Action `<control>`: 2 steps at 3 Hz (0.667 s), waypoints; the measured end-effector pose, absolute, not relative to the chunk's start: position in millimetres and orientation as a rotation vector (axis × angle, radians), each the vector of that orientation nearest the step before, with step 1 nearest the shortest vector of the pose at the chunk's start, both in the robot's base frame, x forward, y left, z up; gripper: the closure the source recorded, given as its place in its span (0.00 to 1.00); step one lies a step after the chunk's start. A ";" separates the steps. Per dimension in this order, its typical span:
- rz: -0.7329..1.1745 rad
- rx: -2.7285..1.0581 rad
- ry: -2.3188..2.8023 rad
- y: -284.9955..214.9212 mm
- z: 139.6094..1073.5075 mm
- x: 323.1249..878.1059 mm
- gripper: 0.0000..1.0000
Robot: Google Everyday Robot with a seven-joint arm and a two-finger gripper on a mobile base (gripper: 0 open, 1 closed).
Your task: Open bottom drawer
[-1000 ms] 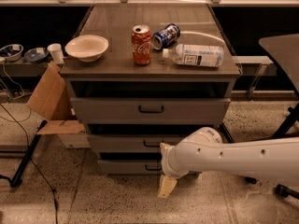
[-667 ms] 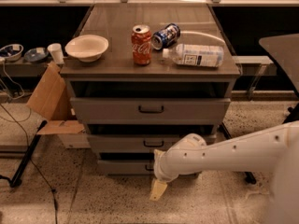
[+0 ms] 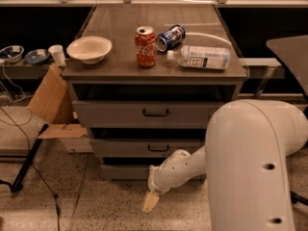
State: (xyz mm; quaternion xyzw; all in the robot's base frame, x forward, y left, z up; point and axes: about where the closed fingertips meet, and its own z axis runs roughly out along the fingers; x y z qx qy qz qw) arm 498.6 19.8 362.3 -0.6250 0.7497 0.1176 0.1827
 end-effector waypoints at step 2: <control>0.370 -1.671 2.208 42.3 275.5 519.7 0.00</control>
Offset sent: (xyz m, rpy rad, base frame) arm 0.0130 0.0439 -0.1349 -0.0032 0.0514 -0.1370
